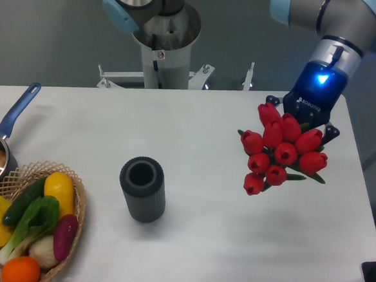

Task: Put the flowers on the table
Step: 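Lift the red tulip bunch with the gripper and move it upward, then lower the held tulips toward the table beside the black vase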

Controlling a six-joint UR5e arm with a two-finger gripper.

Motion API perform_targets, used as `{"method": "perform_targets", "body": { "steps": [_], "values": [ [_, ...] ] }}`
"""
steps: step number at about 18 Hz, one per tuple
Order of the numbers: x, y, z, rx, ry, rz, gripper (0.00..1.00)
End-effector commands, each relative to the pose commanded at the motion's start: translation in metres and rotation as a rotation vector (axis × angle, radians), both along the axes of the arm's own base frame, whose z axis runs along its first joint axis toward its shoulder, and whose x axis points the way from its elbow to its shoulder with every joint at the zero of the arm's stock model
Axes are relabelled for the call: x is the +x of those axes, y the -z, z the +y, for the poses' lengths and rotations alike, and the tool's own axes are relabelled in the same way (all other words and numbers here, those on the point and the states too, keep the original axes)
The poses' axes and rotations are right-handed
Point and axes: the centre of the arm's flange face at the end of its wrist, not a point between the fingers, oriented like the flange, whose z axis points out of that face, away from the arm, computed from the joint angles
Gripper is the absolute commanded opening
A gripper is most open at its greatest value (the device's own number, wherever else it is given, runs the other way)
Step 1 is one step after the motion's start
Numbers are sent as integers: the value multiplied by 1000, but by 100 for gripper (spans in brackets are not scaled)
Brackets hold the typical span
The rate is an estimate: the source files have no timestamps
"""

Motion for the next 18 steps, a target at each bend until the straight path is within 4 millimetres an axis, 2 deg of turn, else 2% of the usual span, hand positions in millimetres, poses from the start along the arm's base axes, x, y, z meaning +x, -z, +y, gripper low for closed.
{"method": "perform_targets", "body": {
  "steps": [3,5,8,11,15,18],
  "values": [
    [4,0,-5,-107,-31,38,36],
    [13,1,1,-166,-30,59,37],
    [16,8,1,-229,-39,68,37],
    [23,28,4,-326,-43,70,37],
    [31,45,14,-478,-38,93,37],
    [27,66,19,-518,-26,72,37]
  ]
}}
